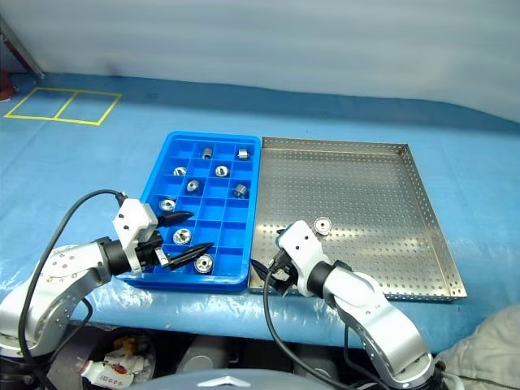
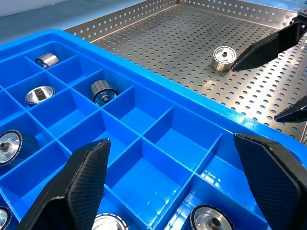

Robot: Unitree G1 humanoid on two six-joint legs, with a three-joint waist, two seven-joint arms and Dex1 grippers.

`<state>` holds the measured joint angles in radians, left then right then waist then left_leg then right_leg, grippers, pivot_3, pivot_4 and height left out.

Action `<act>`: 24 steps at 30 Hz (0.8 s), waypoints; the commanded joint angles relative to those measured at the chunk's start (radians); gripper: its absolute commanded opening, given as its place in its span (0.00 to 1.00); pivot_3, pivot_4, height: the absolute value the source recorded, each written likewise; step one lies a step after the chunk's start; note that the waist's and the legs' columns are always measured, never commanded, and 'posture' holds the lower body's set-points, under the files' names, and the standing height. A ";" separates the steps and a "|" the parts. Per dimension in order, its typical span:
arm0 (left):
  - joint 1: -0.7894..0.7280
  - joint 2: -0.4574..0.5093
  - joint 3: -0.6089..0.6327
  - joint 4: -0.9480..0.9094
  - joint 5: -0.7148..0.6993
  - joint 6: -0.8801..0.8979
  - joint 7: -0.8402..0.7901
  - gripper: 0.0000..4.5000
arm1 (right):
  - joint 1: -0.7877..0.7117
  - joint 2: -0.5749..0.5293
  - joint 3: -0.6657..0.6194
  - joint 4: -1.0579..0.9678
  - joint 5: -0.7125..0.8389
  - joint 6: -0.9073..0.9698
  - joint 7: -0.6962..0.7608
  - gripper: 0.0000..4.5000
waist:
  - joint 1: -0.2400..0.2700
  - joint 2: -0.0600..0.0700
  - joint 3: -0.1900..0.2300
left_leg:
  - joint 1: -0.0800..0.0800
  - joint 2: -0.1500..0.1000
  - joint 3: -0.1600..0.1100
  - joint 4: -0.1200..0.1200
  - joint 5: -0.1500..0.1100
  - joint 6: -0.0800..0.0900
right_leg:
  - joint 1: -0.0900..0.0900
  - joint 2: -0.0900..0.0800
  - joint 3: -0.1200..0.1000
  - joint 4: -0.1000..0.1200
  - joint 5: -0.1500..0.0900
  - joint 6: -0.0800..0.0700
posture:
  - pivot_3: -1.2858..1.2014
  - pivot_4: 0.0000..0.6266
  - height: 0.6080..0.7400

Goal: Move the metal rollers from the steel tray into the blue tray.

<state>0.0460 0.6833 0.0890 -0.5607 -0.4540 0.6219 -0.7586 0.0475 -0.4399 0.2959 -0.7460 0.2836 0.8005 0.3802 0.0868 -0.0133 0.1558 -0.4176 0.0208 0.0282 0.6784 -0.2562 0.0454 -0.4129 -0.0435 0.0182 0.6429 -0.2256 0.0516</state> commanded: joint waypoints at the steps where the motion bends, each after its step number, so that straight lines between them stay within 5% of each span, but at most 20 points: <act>1: -0.009 0.009 0.012 -0.024 -0.013 -0.009 0.001 0.99 | -0.013 -0.003 -0.015 -0.038 0.005 -0.008 0.004 1.00 | 0.000 0.000 0.000 | 0.000 0.000 0.000 0.000 0.000 0.000 | 0.000 0.000 0.000 0.000 0.000 0.000 | 0.60 0.24 1.00; 24: -0.031 0.002 0.008 -0.014 -0.020 -0.008 0.002 0.99 | -0.028 0.001 -0.017 -0.032 0.009 -0.003 0.010 1.00 | 0.001 0.000 0.000 | 0.000 0.000 0.000 0.000 0.000 0.000 | 0.000 0.000 0.000 0.000 0.000 0.000 | 0.60 0.24 1.00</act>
<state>0.0282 0.6877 0.0889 -0.5606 -0.4562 0.6248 -0.7585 0.0235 -0.4380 0.2961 -0.7459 0.2848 0.8005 0.3895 0.0875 -0.0133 0.1558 -0.4177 0.0207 0.0283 0.6783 -0.2562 0.0454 -0.4129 -0.0435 0.0182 0.6428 -0.2256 0.0515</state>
